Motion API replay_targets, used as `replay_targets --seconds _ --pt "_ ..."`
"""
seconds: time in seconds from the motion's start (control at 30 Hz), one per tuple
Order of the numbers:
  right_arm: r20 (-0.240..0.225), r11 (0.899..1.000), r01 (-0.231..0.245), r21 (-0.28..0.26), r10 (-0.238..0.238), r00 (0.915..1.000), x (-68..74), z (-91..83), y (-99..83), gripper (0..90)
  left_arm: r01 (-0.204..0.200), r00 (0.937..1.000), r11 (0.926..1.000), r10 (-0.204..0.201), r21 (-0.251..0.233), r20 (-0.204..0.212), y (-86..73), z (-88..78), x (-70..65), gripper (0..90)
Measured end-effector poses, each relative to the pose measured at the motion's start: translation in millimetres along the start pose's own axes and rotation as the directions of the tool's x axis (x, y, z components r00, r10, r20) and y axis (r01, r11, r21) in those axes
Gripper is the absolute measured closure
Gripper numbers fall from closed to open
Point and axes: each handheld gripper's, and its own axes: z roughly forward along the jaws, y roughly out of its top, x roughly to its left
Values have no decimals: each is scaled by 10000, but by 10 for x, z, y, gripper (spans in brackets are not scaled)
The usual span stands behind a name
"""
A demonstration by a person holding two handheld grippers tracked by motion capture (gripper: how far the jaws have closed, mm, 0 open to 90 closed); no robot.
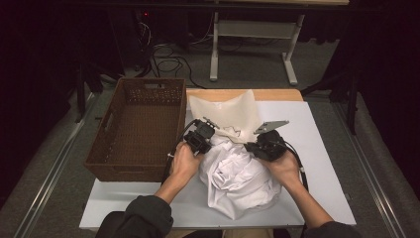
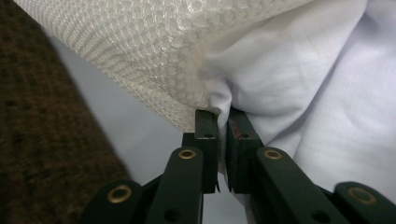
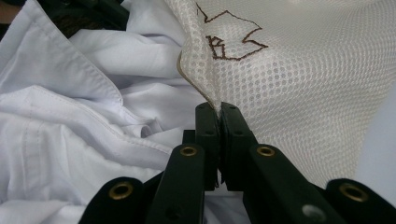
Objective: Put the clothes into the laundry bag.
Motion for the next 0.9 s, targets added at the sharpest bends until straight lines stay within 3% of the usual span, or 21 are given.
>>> replay_targets --seconds 0.13,0.23,0.3,0.37,0.47,0.53,0.6,0.7,0.8,0.83,0.9 --pt "5 10000 -20 45 20 10000 -18 42 28 883 269 9990 9991 -257 -326 379 -51 1 16 634" --pt "15 9998 -163 117 163 9999 -54 51 2 883 39 10000 9974 -33 -719 85 -75 -73 -35 570" --pt "36 9998 -157 76 157 9999 -72 38 -3 883 -198 9990 9945 154 -1033 -430 -92 -155 -70 547" --pt "117 9999 -143 59 143 9998 -67 22 -1 883 -10 9996 9924 -24 -1229 -274 -103 -229 -59 507" --pt "115 9999 -89 122 88 9999 -63 34 3 883 127 9984 9931 -61 -1166 565 -103 -289 -36 485" --pt "73 9999 -82 127 81 9999 -61 46 11 883 -93 9959 9969 163 -782 893 -83 -236 -66 477" --pt "45 9999 -86 113 85 10000 -53 55 18 883 -210 9974 9990 236 -398 681 -48 -119 -106 451" --pt "69 9999 -77 111 76 9999 -51 56 19 883 161 9994 9999 -161 -6 308 7 31 -106 429" --pt "64 9999 -114 112 113 9999 -66 37 23 883 296 9982 9995 -300 90 524 50 139 -105 448" --pt "75 9998 -144 123 144 9999 -69 32 26 883 273 9976 9996 -271 -24 630 54 163 -103 499" --pt "33 9998 -167 102 167 9999 -74 35 34 883 100 9961 9998 -84 -175 875 54 183 -110 727"
